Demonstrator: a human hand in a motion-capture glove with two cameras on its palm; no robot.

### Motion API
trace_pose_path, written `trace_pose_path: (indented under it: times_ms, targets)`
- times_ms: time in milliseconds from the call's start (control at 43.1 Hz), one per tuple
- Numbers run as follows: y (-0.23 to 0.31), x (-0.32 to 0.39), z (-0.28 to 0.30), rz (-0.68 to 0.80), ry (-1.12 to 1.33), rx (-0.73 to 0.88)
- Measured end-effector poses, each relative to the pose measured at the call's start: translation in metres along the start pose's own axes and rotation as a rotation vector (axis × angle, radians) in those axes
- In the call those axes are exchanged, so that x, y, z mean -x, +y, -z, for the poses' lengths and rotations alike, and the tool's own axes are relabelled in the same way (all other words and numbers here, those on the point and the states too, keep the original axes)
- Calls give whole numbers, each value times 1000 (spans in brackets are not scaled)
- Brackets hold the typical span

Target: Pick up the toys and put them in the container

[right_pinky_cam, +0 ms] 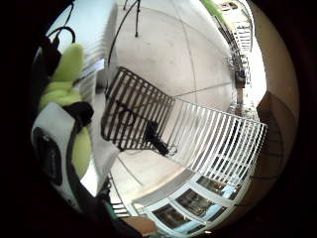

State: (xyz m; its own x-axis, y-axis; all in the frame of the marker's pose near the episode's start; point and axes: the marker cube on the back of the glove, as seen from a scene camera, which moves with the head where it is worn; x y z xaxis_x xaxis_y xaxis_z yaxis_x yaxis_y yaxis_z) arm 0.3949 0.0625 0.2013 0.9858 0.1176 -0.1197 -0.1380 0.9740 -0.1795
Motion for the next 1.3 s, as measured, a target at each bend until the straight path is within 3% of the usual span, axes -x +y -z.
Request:
trace_pose_path:
  times_ms: [209, 325, 417, 533, 719, 788, 997, 1299]
  targets:
    - [-9, 9, 23, 16, 42, -167]
    - [-6, 17, 52, 22, 34, -100]
    - [-12, 25, 79, 95, 23, -207]
    - [-3, 45, 120, 74, 25, -156]
    - [-5, 97, 193, 39, 11, -261]
    - [5, 119, 220, 38, 15, -227]
    - [12, 191, 281, 129, 22, -364]
    - [18, 300, 334, 231, -23, -384]
